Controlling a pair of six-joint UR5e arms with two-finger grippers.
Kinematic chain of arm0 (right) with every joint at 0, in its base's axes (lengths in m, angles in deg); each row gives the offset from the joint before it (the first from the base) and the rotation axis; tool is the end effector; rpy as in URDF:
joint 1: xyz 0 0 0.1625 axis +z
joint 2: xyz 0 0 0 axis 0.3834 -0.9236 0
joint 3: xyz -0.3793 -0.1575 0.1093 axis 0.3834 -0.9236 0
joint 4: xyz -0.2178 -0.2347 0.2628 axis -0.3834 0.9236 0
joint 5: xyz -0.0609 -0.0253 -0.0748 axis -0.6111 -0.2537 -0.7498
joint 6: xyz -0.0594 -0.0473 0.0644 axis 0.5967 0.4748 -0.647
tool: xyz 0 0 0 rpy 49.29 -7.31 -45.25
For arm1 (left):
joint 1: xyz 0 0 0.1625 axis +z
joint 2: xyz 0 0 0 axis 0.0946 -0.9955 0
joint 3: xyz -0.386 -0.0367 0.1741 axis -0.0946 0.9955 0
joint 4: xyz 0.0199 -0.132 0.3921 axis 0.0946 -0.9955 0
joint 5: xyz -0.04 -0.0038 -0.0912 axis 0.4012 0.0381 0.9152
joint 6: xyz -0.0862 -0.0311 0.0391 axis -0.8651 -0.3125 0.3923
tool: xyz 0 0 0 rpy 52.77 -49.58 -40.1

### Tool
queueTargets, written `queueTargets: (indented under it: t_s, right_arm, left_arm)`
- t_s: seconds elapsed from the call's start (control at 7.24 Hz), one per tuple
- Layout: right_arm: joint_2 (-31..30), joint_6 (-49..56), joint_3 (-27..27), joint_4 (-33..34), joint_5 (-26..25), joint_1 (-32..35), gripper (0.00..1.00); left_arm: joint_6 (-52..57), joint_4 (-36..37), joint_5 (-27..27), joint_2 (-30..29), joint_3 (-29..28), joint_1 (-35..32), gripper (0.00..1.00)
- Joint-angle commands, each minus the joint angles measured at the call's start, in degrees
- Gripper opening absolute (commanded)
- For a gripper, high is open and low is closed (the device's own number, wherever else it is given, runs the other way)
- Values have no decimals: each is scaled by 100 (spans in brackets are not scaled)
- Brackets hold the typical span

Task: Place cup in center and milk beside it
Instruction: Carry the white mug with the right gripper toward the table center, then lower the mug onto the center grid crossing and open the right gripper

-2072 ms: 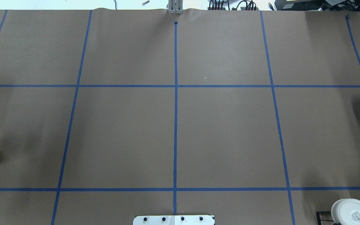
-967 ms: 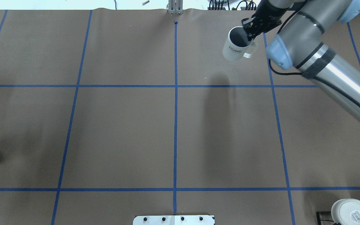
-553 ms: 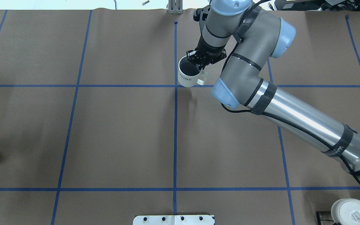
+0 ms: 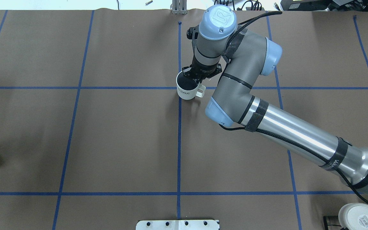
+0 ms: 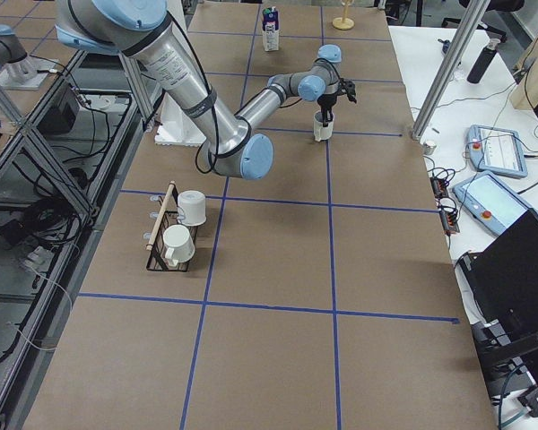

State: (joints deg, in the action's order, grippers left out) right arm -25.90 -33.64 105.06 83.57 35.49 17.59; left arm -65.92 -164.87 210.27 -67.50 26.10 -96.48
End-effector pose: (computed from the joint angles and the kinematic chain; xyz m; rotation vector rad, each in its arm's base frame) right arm -0.5280 -0.5679 0.1997 0.1653 -0.8363 -0.0940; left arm -0.0742 -0.5147 0.6049 0.1814 0.7618 -0.0074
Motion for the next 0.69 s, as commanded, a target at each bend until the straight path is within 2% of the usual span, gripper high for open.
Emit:
queueTargets:
  t_s: [0.0, 0.14, 0.28, 0.41, 0.55]
  right_arm:
    - [2, -172, -38, -347, -18, -23, 90]
    - [-16, -287, -12, -323, 0, -6, 100]
    - [-42, -305, 171, -261, 122, 203, 100]
    - [-251, -279, 330, -200, 793, 579, 100]
    - [-636, -288, 732, 27, 896, 931, 100]
  left_arm:
    - [-27, 9, 7, -43, 17, 0, 98]
    - [-45, 26, 7, -87, 78, 0, 98]
    - [-402, 26, 15, -174, 122, 9, 98]
    - [-475, 105, 216, -184, 410, 9, 98]
    - [-885, 114, 557, -132, 717, 52, 98]
